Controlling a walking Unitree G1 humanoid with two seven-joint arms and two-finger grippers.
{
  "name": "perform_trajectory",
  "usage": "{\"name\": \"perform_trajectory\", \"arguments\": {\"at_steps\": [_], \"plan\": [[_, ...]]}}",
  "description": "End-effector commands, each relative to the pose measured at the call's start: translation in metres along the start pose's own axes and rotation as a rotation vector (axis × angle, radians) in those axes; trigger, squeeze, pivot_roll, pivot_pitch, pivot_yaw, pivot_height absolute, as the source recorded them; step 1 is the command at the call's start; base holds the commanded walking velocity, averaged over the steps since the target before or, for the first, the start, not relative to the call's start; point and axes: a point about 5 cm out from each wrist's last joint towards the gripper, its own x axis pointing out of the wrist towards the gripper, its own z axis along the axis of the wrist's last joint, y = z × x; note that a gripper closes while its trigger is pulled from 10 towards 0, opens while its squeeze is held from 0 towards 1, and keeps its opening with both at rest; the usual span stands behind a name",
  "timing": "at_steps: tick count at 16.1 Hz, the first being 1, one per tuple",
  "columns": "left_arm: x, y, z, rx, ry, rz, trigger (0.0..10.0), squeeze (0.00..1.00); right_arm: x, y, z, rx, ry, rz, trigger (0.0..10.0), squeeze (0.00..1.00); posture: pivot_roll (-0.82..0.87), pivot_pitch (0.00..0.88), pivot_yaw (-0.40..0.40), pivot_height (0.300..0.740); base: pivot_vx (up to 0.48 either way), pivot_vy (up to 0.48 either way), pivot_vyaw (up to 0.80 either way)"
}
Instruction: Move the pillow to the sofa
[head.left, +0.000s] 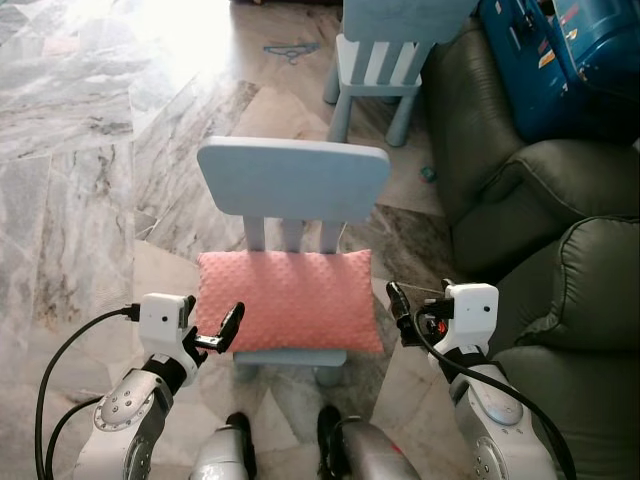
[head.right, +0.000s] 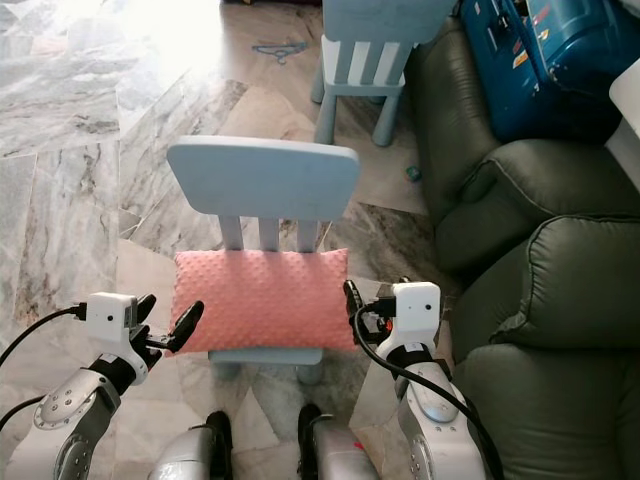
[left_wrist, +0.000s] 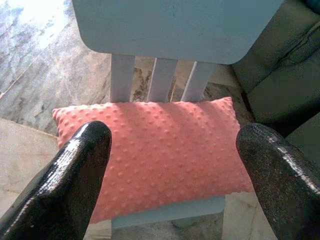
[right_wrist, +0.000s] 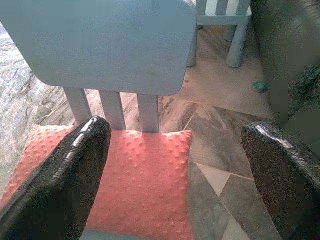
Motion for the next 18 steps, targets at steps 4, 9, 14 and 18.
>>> {"name": "perform_trajectory", "arguments": {"at_steps": [4, 9, 14, 18], "plan": [[-0.004, -0.0012, -0.0065, 0.001, 0.032, 0.003, 10.0, 0.0, -0.0051, 0.0004, -0.0026, 0.003, 0.022, 0.008, 10.0, 0.0, -0.01, 0.328, -0.052, 0.625, 0.0, 0.0, 0.0], [-0.0035, -0.0021, -0.0069, -0.001, 0.034, 0.001, 10.0, 0.0, -0.005, 0.0005, -0.0023, 0.0, 0.022, 0.009, 10.0, 0.0, -0.01, 0.328, -0.052, 0.56, 0.0, 0.0, 0.0], [-0.0026, -0.0018, -0.0063, 0.003, 0.033, 0.001, 10.0, 0.0, -0.0043, 0.0008, -0.0022, -0.001, 0.021, 0.014, 10.0, 0.0, -0.01, 0.324, -0.054, 0.5, 0.0, 0.0, 0.0], [-0.0031, -0.001, -0.0065, 0.006, 0.035, 0.003, 10.0, 0.0, -0.0031, 0.0009, -0.0018, -0.001, 0.019, 0.016, 10.0, 0.0, -0.01, 0.319, -0.053, 0.48, 0.0, 0.0, 0.0]]}}
